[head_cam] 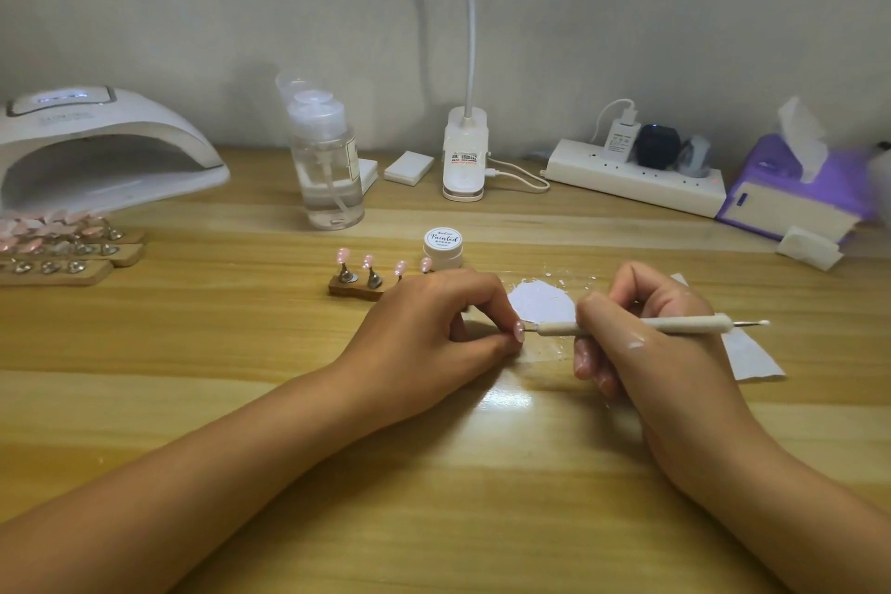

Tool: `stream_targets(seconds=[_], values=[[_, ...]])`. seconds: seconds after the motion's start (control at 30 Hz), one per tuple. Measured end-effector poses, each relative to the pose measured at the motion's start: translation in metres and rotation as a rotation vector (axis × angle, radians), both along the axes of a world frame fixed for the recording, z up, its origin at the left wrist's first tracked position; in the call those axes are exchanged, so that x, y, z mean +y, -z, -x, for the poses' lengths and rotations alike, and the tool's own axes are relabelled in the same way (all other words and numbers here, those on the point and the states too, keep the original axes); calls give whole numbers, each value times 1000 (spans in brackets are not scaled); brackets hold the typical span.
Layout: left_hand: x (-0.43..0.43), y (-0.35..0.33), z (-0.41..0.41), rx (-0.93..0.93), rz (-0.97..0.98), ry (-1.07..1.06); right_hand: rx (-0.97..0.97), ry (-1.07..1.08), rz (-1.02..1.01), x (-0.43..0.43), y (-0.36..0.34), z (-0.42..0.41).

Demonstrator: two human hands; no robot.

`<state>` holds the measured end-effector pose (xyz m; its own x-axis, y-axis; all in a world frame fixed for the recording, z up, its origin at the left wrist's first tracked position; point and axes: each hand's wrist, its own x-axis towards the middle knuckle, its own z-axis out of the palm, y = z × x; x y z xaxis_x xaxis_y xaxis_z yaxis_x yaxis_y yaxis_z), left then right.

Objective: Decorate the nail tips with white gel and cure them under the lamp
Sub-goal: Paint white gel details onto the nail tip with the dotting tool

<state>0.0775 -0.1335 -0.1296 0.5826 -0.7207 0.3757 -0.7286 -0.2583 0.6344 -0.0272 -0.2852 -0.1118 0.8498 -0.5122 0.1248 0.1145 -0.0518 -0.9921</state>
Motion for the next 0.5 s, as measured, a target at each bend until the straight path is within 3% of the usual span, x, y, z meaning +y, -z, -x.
stream_targets(seconds=[0.5], values=[[-1, -2, 2, -22, 1, -11, -4, -4, -17, 0, 0, 0]])
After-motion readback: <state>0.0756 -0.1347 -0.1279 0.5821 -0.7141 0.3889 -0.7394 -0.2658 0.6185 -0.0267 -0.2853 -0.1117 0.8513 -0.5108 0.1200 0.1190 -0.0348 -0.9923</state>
